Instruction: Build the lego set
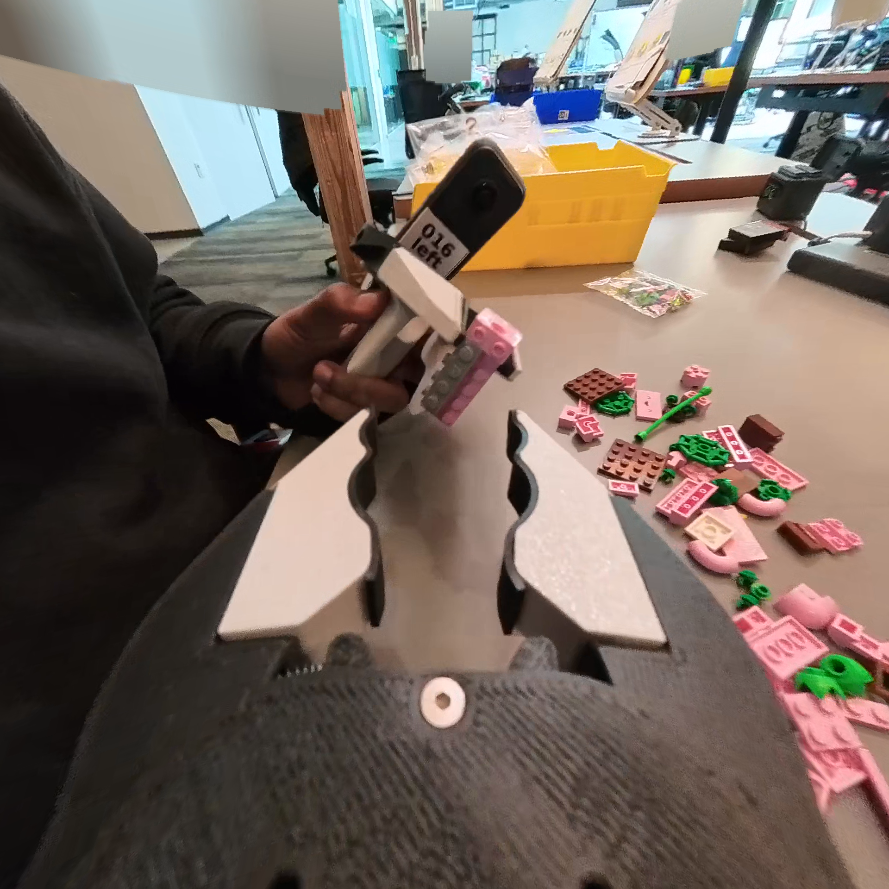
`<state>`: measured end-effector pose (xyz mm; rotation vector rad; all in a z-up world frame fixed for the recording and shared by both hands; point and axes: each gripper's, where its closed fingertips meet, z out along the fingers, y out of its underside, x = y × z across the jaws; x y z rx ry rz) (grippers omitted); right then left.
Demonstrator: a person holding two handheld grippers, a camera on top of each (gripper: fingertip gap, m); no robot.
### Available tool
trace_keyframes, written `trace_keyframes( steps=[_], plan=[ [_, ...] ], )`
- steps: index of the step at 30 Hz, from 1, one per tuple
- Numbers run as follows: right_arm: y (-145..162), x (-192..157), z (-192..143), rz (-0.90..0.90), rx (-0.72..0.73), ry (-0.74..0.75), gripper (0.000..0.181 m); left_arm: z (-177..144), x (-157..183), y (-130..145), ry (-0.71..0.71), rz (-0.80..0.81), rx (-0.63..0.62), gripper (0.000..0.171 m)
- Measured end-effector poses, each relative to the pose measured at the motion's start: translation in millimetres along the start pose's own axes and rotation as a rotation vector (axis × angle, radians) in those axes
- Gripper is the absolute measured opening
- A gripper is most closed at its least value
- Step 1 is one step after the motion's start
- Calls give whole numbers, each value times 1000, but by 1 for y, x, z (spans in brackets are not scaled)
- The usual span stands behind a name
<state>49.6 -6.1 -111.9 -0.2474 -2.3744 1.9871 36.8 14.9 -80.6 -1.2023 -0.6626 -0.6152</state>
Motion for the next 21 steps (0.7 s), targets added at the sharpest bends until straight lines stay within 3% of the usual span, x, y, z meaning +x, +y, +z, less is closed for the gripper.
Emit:
trace_keyframes(
  steps=[4, 7, 11, 14, 17, 21],
  plan=[
    [0, 7, -3, 51, 4, 11, 43, 6, 3, 7, -1, 39, -20, 20],
    [2, 4, -7, 67, -10, -38, 18, 1, -3, 4, -36, 69, -12, 19],
    [-1, 11, -15, 57, -3, -19, 14, -4, -8, 6, -59, 87, -68, 18],
    [4, 13, -21, 32, -44, -31, 13, -7, -16, 17, -101, 133, -182, 17],
    [16, 6, -24, -27, -135, -80, 13, -11, -26, 28, -167, 219, -298, 35],
    [60, 2, -28, -157, -408, -97, 13, -17, -31, 29, -216, 326, -339, 44]
  ],
)
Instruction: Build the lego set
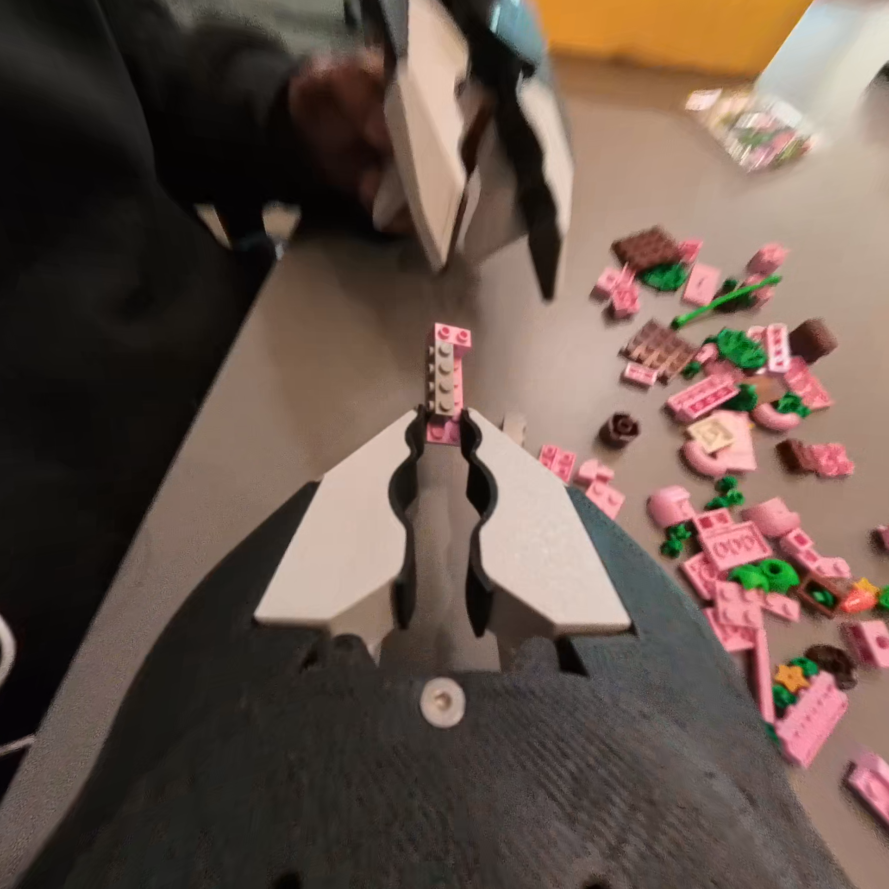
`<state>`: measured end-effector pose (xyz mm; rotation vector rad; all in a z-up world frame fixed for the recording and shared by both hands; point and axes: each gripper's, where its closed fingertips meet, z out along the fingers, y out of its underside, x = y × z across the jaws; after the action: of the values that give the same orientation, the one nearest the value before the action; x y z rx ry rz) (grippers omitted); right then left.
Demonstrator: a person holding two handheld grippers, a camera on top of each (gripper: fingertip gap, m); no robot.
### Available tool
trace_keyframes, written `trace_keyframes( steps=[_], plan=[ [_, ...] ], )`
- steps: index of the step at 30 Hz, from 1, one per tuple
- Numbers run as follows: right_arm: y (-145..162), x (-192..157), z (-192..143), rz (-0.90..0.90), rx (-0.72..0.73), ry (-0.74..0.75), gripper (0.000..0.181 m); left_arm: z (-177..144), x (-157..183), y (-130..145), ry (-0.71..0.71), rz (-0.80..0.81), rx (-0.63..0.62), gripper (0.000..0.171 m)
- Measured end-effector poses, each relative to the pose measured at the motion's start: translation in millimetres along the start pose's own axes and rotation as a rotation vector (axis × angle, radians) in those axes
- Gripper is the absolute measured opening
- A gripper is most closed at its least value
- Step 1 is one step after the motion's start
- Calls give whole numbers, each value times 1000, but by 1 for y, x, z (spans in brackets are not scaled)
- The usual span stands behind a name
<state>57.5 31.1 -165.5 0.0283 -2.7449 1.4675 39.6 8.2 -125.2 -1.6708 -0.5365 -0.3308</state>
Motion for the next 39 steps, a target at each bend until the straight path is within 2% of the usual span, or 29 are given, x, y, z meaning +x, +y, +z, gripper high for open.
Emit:
trace_keyframes(
  steps=[3, 6, 10, 14, 17, 20, 22, 26, 29, 32, 36, 39],
  plan=[
    [27, -6, 11, -36, -161, -14, 13, 1, 1, 1, 8, 1, -10, 43],
    [24, -8, 12, -34, -138, -29, 14, 1, 1, 2, 14, -4, -14, 40],
    [14, -3, 5, 11, -60, -23, 33, 0, 1, 0, 28, -22, -2, 37],
    [3, 23, -4, 113, 38, 81, 30, -2, 0, -2, 45, -46, 13, 35],
    [19, 35, -2, 184, -17, 113, 27, -2, -1, -2, 49, -57, 16, 35],
    [27, 35, 3, 179, -82, 121, 24, 0, -1, 0, 35, -48, -5, 34],
    [32, 32, 8, 151, -128, 124, 22, 2, -1, 2, 29, -44, -21, 33],
    [29, 27, 12, 93, -132, 126, 11, 2, -3, 2, 27, -60, -20, 29],
    [10, 24, 9, -13, -45, 164, 11, 1, -6, 1, 19, -79, -10, 29],
    [-22, 18, -3, -221, 82, 255, 11, 2, -9, 3, 17, -111, -21, 28],
    [-29, 21, -10, -402, 34, 402, 10, 4, -3, 7, 50, -106, -48, 17],
    [-34, 18, -10, -458, 40, 427, 10, 6, 1, 9, 69, -95, -60, 13]
  ],
)
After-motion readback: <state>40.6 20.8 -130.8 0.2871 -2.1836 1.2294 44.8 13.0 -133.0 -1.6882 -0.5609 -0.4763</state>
